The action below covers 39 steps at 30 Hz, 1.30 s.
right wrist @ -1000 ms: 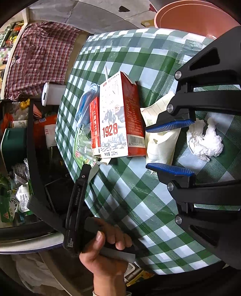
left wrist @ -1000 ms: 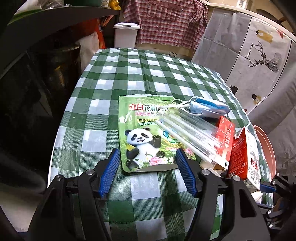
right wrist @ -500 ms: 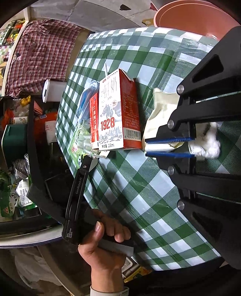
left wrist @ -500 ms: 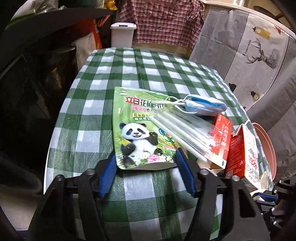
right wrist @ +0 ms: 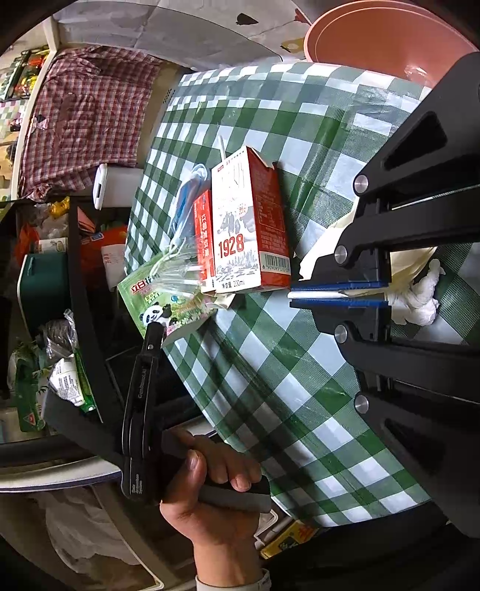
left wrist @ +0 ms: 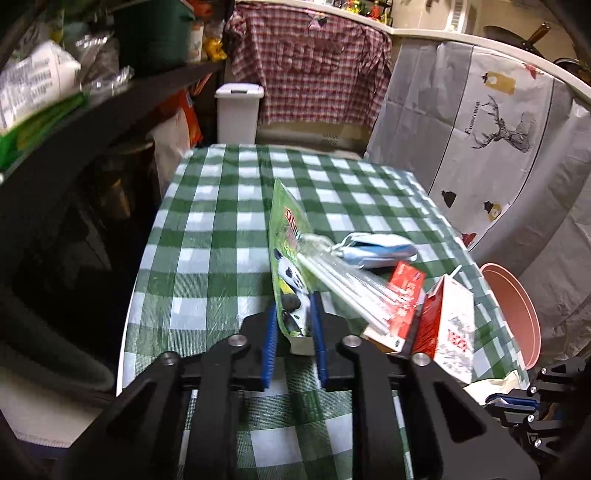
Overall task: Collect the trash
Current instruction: 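Grasp the green panda snack packet with the left gripper while the right grasps yellowish paper, then carry the panda packet and yellowish paper over the pink bin with both grippers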
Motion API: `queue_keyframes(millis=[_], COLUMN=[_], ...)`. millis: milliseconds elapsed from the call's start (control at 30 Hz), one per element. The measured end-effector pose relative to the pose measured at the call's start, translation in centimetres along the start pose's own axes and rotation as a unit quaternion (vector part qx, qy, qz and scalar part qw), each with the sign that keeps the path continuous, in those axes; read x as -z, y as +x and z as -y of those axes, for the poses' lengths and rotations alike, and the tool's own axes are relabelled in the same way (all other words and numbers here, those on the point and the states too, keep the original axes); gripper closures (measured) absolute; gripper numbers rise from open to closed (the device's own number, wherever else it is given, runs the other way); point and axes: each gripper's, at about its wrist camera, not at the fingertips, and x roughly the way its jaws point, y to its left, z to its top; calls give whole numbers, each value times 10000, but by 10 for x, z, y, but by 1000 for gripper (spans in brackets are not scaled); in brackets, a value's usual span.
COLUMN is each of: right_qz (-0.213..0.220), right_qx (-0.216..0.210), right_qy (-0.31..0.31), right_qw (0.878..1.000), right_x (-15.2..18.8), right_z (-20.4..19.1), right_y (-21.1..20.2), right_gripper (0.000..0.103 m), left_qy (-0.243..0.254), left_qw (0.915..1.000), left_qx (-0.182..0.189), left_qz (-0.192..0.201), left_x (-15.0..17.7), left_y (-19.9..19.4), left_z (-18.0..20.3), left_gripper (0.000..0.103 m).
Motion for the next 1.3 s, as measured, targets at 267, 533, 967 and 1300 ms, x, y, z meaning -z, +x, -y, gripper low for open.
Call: queue_keyframes(millis=[267,533,967,1300], right_qz=[156,407,727,1030], right_qx=[90,189,421,776], right_qy=[148,319,666,1032], right_qw=[9997,9985,9942,9863], right_x=[-3,-7,-12,-12], right_z=[3,5,13,30], right_y=[-15,-34,-57,-76], right_gripper=[100,100,100,100], left_qy=[250,374,63,-263], left_qw=[9991,9976,9969,9949], left_qx=[-277,-420,-490,-567], left_qz=[209,415,615,786], left_x=[-3,-1,7,34], left_y=[-20,-44,-81,-107], left_z=[18,33,44,67], left_gripper=[96,96,97,97])
